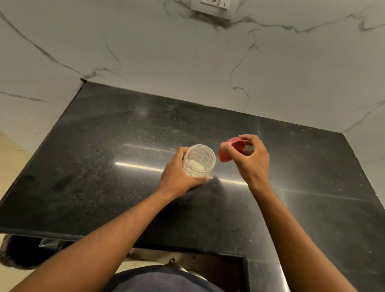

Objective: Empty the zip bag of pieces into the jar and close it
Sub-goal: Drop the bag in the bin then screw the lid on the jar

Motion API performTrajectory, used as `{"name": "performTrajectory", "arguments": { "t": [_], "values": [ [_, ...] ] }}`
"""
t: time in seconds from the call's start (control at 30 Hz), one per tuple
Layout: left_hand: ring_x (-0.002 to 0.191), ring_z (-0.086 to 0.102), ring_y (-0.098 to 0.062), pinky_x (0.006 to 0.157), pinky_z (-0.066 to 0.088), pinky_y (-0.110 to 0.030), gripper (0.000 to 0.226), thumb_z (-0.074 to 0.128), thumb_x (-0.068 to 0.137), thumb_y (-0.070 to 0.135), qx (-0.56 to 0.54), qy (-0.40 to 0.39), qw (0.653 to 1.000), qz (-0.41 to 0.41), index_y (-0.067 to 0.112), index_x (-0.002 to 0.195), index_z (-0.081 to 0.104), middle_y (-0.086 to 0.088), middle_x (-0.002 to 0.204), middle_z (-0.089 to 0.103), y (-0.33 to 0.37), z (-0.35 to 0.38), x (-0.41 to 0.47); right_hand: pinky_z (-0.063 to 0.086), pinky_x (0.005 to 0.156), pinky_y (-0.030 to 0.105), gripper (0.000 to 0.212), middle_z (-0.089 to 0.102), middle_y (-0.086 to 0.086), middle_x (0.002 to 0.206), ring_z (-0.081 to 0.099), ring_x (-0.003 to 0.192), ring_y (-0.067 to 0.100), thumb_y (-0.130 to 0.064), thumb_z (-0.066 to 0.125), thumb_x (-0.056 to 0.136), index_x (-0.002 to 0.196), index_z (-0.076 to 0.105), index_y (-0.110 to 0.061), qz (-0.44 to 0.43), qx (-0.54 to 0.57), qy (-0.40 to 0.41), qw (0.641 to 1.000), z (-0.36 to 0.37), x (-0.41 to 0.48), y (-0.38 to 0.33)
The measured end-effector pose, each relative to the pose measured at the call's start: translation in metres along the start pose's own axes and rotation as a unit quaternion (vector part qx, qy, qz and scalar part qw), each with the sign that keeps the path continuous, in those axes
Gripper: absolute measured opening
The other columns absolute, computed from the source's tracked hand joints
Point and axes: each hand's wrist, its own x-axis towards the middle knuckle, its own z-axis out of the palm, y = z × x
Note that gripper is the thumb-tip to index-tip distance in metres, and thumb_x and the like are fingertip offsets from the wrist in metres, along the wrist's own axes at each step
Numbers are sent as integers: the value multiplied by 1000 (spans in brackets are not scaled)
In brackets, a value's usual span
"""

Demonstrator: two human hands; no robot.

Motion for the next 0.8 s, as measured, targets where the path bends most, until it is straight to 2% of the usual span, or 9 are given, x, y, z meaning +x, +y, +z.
{"name": "performTrajectory", "arguments": {
  "t": [0.07, 0.13, 0.2, 0.27, 0.37, 0.47, 0.6, 0.7, 0.8],
  "values": [
    [110, 66, -10, 92, 61, -45, 87, 96, 54, 53, 4, -6, 1000, 0, 46, 123, 43, 17, 122, 65, -1, -1, 1, 57, 74, 24, 52, 65, -6, 110, 66, 95, 10, -66, 81, 72, 104, 63, -29, -19, 54, 26, 998, 3, -4, -10],
    [110, 67, -11, 91, 62, -46, 87, 95, 54, 52, 7, -10, 1000, 0, 45, 123, 42, 16, 123, 65, -2, 0, 2, 56, 73, 19, 43, 65, -4, 112, 64, 99, 3, -62, 82, 74, 85, 67, -23, -60, 49, 16, 997, 8, -10, -16],
    [107, 69, -12, 88, 63, -47, 86, 93, 55, 52, 8, -15, 1000, 0, 45, 123, 41, 14, 122, 67, -4, -1, 3, 53, 76, 13, 41, 63, -4, 121, 58, 111, -4, -56, 84, 75, 70, 66, -19, -114, 10, -31, 993, 15, -19, -17],
    [103, 70, -12, 84, 64, -47, 87, 92, 56, 52, 14, -23, 1000, 1, 45, 125, 39, 14, 120, 66, -4, -1, 3, 56, 85, 21, 40, 61, -3, 132, 57, 119, 3, -52, 84, 74, 68, 63, -18, -158, -40, -86, 983, 21, -29, -17],
    [105, 69, -15, 85, 65, -47, 91, 94, 58, 53, 23, -25, 999, 8, 44, 129, 36, 14, 122, 62, -3, -1, 5, 55, 94, 39, 40, 63, 2, 140, 58, 125, 18, -55, 79, 72, 81, 63, -20, -191, -119, -131, 966, 25, -35, -21],
    [104, 69, -16, 84, 64, -49, 91, 95, 56, 53, 24, -25, 999, 8, 44, 126, 37, 14, 120, 63, -5, -1, 6, 53, 91, 36, 49, 65, -2, 136, 59, 117, 18, -53, 81, 73, 109, 65, -24, -199, -155, -154, 955, 25, -32, -28],
    [104, 68, -15, 85, 63, -49, 91, 94, 54, 52, 20, -29, 999, 1, 42, 126, 39, 13, 119, 65, -7, 0, 7, 42, 86, 27, 75, 62, -7, 136, 53, 117, 14, -62, 76, 77, 141, 55, -31, -191, -216, -214, 934, 24, -21, -39],
    [104, 68, -15, 85, 63, -49, 89, 93, 53, 55, 16, -30, 999, -5, 43, 124, 39, 14, 119, 66, -6, 0, 7, 42, 82, 28, 83, 54, -6, 127, 49, 114, 14, -72, 72, 73, 145, 52, -35, -185, -293, -238, 907, 30, -11, -50],
    [102, 69, -14, 82, 63, -47, 86, 93, 55, 57, 14, -33, 999, -2, 44, 121, 39, 16, 116, 66, -6, 0, 6, 49, 74, 32, 88, 49, -3, 113, 53, 96, 16, -84, 66, 67, 135, 58, -29, -159, -361, -220, 892, 36, -7, -62]
  ]
}}
